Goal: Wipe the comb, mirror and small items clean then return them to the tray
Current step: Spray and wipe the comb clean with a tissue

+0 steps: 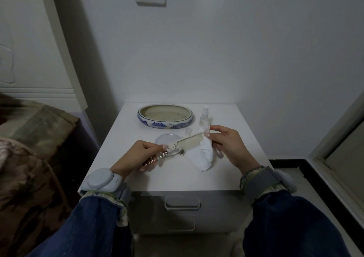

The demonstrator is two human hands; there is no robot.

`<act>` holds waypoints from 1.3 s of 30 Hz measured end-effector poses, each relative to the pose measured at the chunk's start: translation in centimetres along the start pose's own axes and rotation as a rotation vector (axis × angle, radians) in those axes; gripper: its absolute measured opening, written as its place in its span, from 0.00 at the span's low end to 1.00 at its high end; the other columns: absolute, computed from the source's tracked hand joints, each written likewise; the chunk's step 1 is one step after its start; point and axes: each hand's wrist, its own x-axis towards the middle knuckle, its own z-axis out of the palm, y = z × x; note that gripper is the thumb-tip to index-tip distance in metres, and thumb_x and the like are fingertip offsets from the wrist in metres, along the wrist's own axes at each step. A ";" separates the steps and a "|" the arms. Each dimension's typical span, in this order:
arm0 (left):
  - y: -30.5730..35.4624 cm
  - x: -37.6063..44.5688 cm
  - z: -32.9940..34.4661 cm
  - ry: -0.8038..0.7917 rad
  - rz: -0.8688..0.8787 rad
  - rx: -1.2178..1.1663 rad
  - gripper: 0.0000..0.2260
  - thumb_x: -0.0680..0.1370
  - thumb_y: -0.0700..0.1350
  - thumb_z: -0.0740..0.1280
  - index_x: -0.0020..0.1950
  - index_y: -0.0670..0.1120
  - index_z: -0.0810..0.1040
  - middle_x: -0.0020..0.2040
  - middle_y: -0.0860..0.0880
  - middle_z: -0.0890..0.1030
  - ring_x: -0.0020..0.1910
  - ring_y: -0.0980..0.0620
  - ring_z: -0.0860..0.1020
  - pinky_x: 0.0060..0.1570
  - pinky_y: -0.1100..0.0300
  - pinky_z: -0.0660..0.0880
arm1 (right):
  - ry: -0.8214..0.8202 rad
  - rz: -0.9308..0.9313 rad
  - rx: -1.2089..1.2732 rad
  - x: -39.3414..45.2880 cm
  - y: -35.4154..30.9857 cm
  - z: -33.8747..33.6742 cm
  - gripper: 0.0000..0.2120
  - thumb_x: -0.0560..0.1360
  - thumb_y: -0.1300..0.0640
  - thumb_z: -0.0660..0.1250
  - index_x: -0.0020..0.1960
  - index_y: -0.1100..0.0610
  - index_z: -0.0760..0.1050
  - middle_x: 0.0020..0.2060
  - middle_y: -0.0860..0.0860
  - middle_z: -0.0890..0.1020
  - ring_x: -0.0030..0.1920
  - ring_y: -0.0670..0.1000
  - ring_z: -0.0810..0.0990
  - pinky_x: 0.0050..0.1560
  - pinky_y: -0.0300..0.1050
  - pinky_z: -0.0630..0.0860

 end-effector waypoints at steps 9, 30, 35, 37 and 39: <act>0.0 0.1 0.2 -0.004 0.002 0.013 0.22 0.74 0.51 0.67 0.41 0.29 0.79 0.28 0.39 0.72 0.17 0.51 0.64 0.19 0.66 0.62 | 0.069 -0.025 -0.127 0.5 0.6 -0.2 0.09 0.73 0.70 0.66 0.53 0.68 0.76 0.23 0.46 0.79 0.20 0.39 0.73 0.23 0.29 0.68; -0.1 0.6 0.4 0.180 0.041 -0.068 0.11 0.76 0.47 0.67 0.45 0.40 0.84 0.23 0.46 0.73 0.17 0.53 0.63 0.18 0.66 0.61 | 0.131 0.060 -0.024 1.4 1.7 -0.6 0.03 0.71 0.63 0.70 0.39 0.61 0.78 0.29 0.51 0.82 0.29 0.46 0.80 0.30 0.34 0.75; 0.0 0.5 0.5 0.162 0.032 -0.065 0.11 0.76 0.48 0.67 0.44 0.42 0.84 0.25 0.44 0.73 0.18 0.54 0.65 0.19 0.66 0.63 | 0.189 0.069 0.078 1.7 2.1 -0.5 0.06 0.74 0.59 0.68 0.43 0.62 0.77 0.34 0.57 0.79 0.33 0.54 0.75 0.32 0.42 0.71; 0.0 0.7 0.7 0.139 0.019 -0.057 0.13 0.75 0.49 0.67 0.42 0.39 0.83 0.26 0.43 0.73 0.18 0.53 0.65 0.20 0.65 0.63 | 0.165 0.053 0.262 1.9 2.1 -0.2 0.05 0.76 0.63 0.63 0.42 0.62 0.75 0.33 0.55 0.80 0.33 0.52 0.78 0.32 0.42 0.76; 0.0 0.7 0.8 0.129 0.025 -0.059 0.16 0.75 0.49 0.67 0.41 0.36 0.83 0.25 0.43 0.72 0.18 0.53 0.64 0.20 0.64 0.61 | 0.118 0.030 0.404 2.0 1.9 0.0 0.07 0.77 0.67 0.60 0.42 0.62 0.73 0.33 0.53 0.83 0.36 0.49 0.82 0.39 0.40 0.80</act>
